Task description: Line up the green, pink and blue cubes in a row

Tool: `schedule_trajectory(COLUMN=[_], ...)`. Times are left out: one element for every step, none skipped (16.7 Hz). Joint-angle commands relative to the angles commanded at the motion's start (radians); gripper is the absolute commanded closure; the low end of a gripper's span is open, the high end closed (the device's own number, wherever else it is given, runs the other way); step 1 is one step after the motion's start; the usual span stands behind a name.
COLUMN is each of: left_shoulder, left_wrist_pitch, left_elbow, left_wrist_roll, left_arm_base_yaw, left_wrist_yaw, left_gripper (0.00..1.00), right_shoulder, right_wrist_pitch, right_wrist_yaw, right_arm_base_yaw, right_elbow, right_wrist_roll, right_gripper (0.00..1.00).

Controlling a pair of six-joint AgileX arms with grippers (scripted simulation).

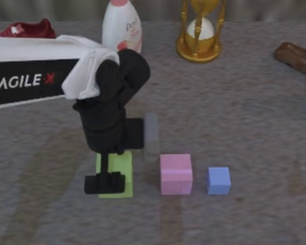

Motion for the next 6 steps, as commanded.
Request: schedule_trajectory(left_shoulder=[-0.014,-0.028,-0.040,-0.051,-0.058,-0.060], left_wrist_pitch=[-0.040,-0.079,-0.112,-0.136,-0.149,-0.151], left_elbow=[0.024,0.047,0.067,0.082,0.091,0.092], left_wrist_roll=[-0.001,-0.001,-0.002,-0.002,-0.002,-0.002], left_arm_base_yaw=[0.003,0.006,0.008,0.010,0.010,0.010], left_wrist_yaw=[0.000,0.000,0.000,0.000,0.000,0.000], left_gripper=[0.00,0.00,0.00,0.00,0.00,0.00], right_shoulder=[0.000,0.000,0.000,0.000,0.000,0.000], right_wrist_pitch=[0.000,0.000,0.000,0.000,0.000,0.000], right_wrist_yaw=[0.000,0.000,0.000,0.000,0.000,0.000], right_arm_base_yaw=[0.000,0.000,0.000,0.000,0.000,0.000], right_elbow=[0.000,0.000,0.000,0.000,0.000,0.000], right_wrist_roll=[0.000,0.000,0.000,0.000,0.000,0.000], right_gripper=[0.00,0.00,0.00,0.00,0.00,0.00])
